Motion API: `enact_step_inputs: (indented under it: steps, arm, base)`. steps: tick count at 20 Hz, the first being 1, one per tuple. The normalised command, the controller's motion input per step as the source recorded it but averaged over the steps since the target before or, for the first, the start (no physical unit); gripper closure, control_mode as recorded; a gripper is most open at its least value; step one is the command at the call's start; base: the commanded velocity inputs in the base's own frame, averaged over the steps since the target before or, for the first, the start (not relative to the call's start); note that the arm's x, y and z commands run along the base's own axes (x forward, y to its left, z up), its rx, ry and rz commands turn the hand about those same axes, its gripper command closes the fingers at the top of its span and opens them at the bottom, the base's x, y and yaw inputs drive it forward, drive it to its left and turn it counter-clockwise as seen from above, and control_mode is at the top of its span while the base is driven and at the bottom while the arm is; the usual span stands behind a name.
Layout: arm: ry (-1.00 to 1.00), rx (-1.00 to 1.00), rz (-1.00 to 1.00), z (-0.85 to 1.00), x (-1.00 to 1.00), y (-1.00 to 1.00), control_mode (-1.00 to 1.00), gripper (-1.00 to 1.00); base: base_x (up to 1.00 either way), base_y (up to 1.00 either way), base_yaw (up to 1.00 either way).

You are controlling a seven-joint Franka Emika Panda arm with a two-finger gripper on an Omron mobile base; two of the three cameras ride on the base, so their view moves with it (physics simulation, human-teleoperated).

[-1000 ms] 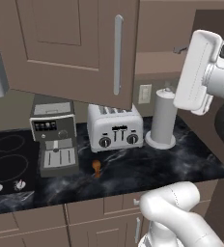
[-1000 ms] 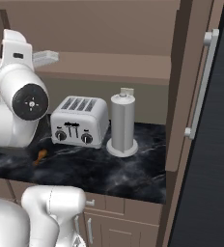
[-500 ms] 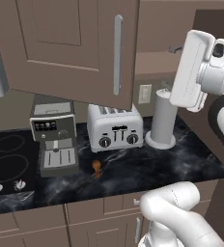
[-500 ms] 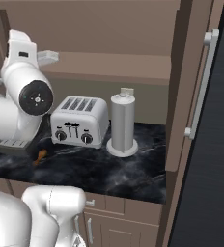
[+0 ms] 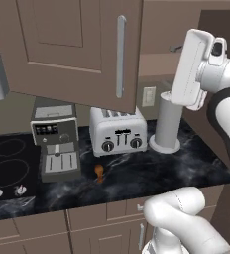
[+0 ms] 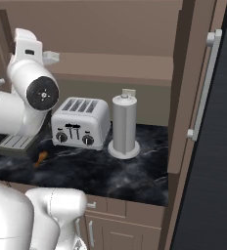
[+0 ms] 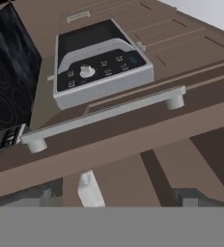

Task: Retrieve the tupperware from the cabinet, then place the raw meat into the tupperware to avoid contamination.

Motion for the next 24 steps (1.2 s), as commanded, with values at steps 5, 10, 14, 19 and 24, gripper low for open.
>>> enact_step_inputs:
  steps: [5,10,14,19,24]
  arm:
    - [0.0,0.0,0.0,-0.05,0.15,0.04,-1.0,-1.0]
    - [0.0,0.0,0.04,-0.06,0.17,0.11,-1.0,-1.0]
    - [0.0,0.0,0.09,-0.01,0.08,0.13,-1.0,-1.0]
    - [0.0,0.0,0.1,0.0,0.0,0.09,-1.0,-1.0]
    - [0.0,0.0,0.11,0.0,0.0,0.06,-1.0,-1.0]
  base:
    - [0.0,0.0,0.0]
    - [0.0,0.0,0.0]
    - [0.0,0.0,0.0]
    - [0.0,0.0,0.0]
    - [0.0,0.0,0.0]
